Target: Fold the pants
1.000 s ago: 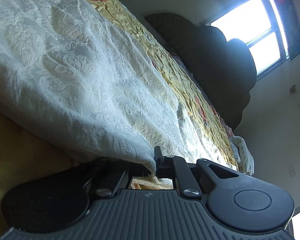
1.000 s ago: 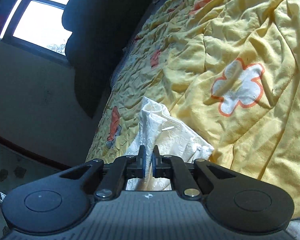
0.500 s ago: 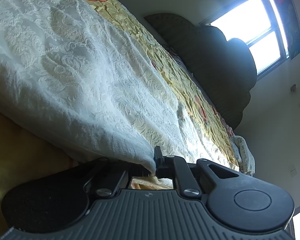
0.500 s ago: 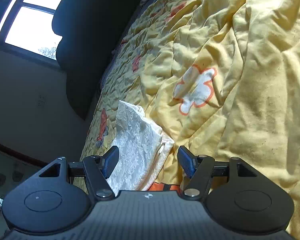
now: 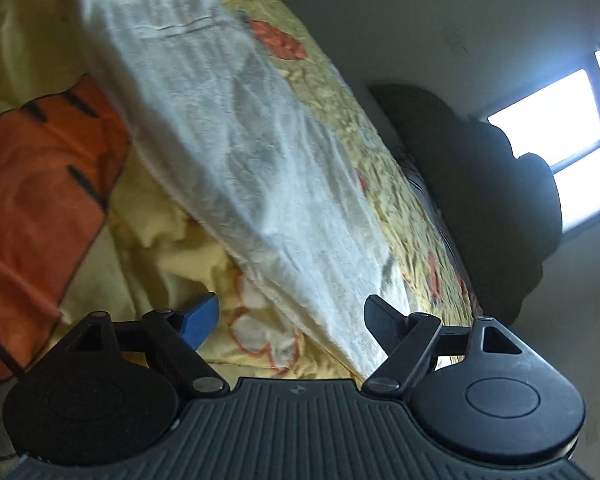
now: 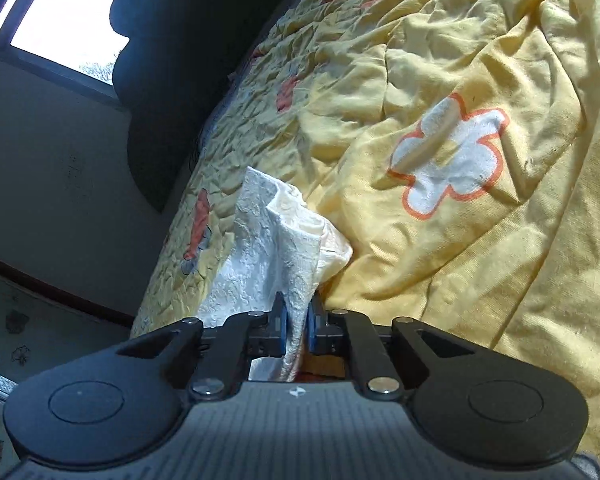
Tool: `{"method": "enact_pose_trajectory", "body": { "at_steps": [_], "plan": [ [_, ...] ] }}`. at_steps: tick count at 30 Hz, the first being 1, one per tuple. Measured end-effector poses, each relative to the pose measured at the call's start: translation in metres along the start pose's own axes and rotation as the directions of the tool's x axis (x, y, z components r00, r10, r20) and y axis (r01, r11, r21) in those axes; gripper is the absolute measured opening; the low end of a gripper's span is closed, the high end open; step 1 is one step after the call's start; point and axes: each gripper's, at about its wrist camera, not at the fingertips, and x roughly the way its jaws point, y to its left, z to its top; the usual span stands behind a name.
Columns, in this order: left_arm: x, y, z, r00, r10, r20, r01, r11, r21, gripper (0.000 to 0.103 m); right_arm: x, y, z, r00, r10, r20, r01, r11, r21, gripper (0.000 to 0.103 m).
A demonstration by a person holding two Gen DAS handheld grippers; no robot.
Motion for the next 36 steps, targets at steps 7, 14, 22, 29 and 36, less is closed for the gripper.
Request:
{"method": "enact_pose_trajectory", "body": {
  "at_steps": [7,14,22,29,36],
  "plan": [
    [0.017,-0.011,0.023,0.994,0.058,0.091,-0.053,0.997,-0.049,0.082,-0.015,0.026,0.015,0.994,0.107,0.019,-0.106,0.994,-0.026,0.009],
    [0.021,-0.017,0.029,0.971,0.182,0.155,-0.201,0.973,0.114,0.024,-0.014,-0.009,0.004,0.999,0.036,-0.012,-0.036,0.999,0.033,0.009],
    [0.02,-0.011,0.021,0.981,0.142,0.13,-0.171,0.953,0.248,0.025,-0.018,-0.05,-0.007,1.0,-0.008,-0.004,0.009,0.996,0.09,0.008],
    [-0.014,0.02,0.051,0.98,0.107,0.168,-0.12,0.99,0.074,0.044,-0.018,-0.054,-0.01,1.0,0.014,0.011,-0.015,0.992,0.128,0.012],
    [-0.047,0.062,0.118,0.883,0.259,0.391,-0.237,0.966,-0.106,0.05,-0.017,-0.048,-0.011,1.0,0.002,0.024,-0.005,0.992,0.126,0.012]
  ]
}}
